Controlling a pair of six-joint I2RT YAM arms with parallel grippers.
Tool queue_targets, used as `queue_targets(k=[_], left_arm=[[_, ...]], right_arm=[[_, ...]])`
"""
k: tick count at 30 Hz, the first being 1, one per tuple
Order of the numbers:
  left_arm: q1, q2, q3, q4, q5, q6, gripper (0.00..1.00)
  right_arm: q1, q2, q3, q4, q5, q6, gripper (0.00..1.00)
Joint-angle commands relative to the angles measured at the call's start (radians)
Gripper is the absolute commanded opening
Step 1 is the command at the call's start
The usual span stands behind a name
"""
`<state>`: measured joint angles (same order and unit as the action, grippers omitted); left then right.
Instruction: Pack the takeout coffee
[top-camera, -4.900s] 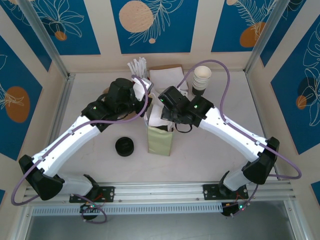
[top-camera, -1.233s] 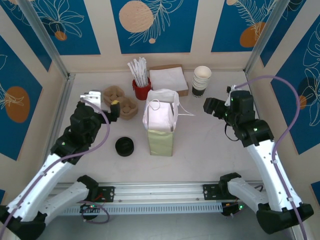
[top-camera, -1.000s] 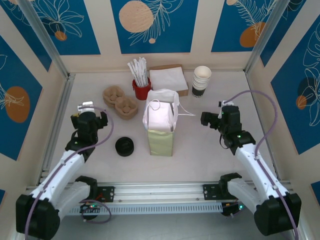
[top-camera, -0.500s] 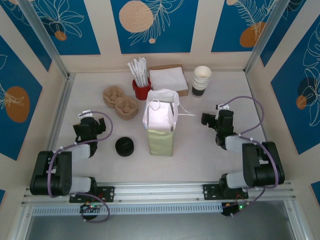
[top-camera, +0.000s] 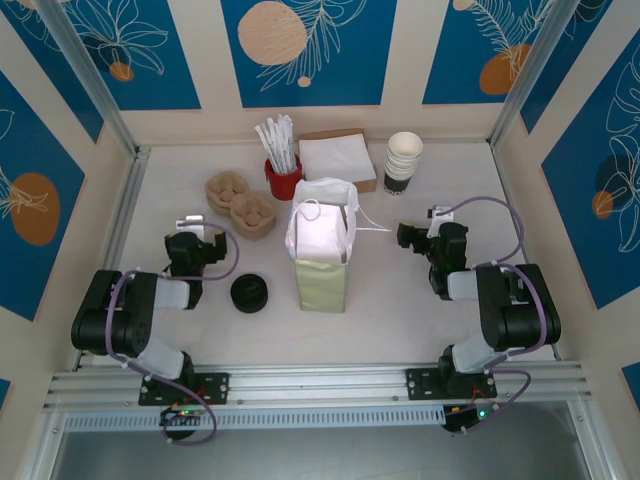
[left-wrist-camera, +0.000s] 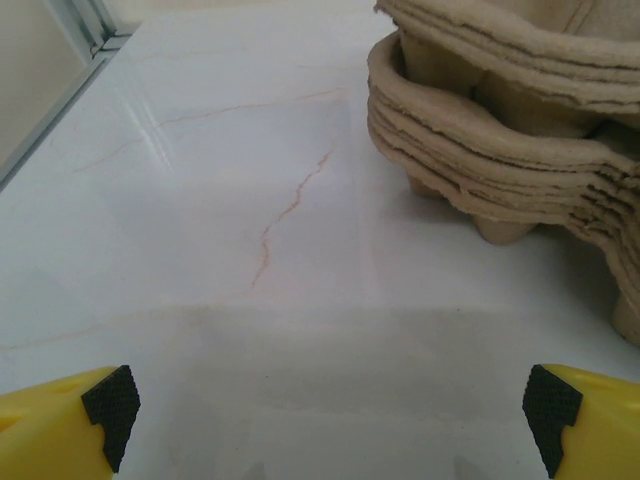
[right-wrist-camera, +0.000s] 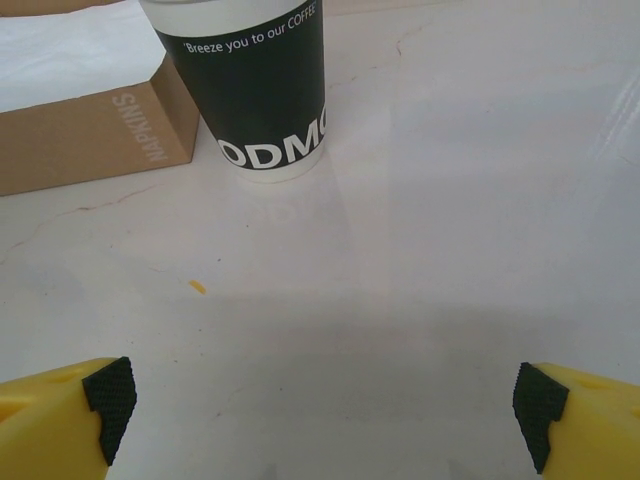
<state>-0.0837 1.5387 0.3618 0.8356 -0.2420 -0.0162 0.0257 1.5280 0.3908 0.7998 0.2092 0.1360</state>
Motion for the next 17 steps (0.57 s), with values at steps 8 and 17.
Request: queue_targets(k=[8,17], left_arm=[[-0.003,-0.005,0.030,0.011,0.099,0.047,0.99],[-0.003,-0.006,0.032,0.009,0.101,0.047,0.99]], right_arm=[[-0.009,-0.005,0.008,0.044,-0.030,-0.018,0.99],[-0.010,-0.005,0.007,0.044,-0.030,-0.018,0.99]])
